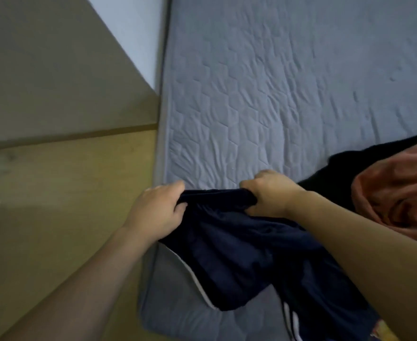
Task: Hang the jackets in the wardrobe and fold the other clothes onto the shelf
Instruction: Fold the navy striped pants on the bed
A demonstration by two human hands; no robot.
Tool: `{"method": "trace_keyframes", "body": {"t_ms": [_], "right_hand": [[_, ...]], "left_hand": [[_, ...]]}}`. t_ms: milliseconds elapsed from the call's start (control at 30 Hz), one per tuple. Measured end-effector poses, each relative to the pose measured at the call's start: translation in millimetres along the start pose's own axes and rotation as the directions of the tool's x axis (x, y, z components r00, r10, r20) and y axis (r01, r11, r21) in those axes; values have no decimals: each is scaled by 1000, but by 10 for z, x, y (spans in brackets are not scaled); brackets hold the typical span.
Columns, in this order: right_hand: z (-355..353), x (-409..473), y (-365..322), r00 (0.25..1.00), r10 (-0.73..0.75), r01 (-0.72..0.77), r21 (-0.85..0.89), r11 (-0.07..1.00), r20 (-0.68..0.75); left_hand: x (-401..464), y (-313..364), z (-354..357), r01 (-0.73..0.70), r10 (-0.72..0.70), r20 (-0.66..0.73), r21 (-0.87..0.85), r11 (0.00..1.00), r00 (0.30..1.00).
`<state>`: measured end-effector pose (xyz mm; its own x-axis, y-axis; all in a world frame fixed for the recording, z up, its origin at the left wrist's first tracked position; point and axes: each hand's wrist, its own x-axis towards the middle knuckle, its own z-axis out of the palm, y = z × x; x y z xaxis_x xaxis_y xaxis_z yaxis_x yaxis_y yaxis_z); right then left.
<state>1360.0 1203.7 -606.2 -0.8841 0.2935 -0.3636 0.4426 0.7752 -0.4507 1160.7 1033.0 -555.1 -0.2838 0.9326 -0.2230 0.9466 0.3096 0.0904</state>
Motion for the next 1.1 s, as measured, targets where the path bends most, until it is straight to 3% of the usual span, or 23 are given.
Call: {"method": "trace_keyframes", "body": {"t_ms": [67, 167, 233, 367, 433, 500, 567, 667, 800, 867, 1000, 1100], "right_hand": [[-238, 170, -373, 1000, -2, 2, -22, 1000, -3], [-628, 413, -1041, 995, -17, 20, -29, 999, 101], [-942, 536, -1509, 988, -35, 23, 79, 997, 153], [-1828, 593, -2629, 994, -82, 58, 269, 961, 79], [-2342, 539, -3225, 993, -120, 121, 272, 955, -20], [-2912, 439, -3804, 981, -133, 168, 274, 947, -140], [-3493, 284, -4381, 950, -154, 227, 260, 939, -271], [-4273, -45, -5158, 877, -168, 324, 296, 899, -451], [-5084, -573, -5828, 792, -194, 443, 326, 835, -579], [-5381, -767, -6024, 758, -193, 467, 311, 828, -623], [-5707, -965, -6274, 709, -203, 546, 343, 765, -675], [-5748, -1109, -6452, 628, -265, 666, 329, 670, -731]], "left_hand": [[-168, -389, -172, 112, -112, 33, 12, 994, 993], [-501, -958, -581, 218, -218, 18, -46, 975, 976], [-767, -1311, -977, 295, -297, 4, -122, 948, 955], [-1384, -1856, -2037, 402, -430, -82, -231, 886, 899], [-1716, -2070, -2655, 426, -505, -74, -444, 789, 860], [-2032, -2267, -3325, 374, -544, 11, -739, 561, 839], [-2370, -2383, -4043, 306, -551, 23, -850, 428, 834], [-2863, -2397, -5094, 136, -546, -105, -914, 382, 831], [-3366, -2194, -6253, -96, -364, -211, -946, 310, 907], [-3501, -2080, -6652, -211, -295, -302, -929, 304, 906], [-3609, -1908, -7106, -279, -297, -394, -889, 363, 870], [-3725, -1895, -7261, -311, -242, -434, -854, 418, 868]]}}
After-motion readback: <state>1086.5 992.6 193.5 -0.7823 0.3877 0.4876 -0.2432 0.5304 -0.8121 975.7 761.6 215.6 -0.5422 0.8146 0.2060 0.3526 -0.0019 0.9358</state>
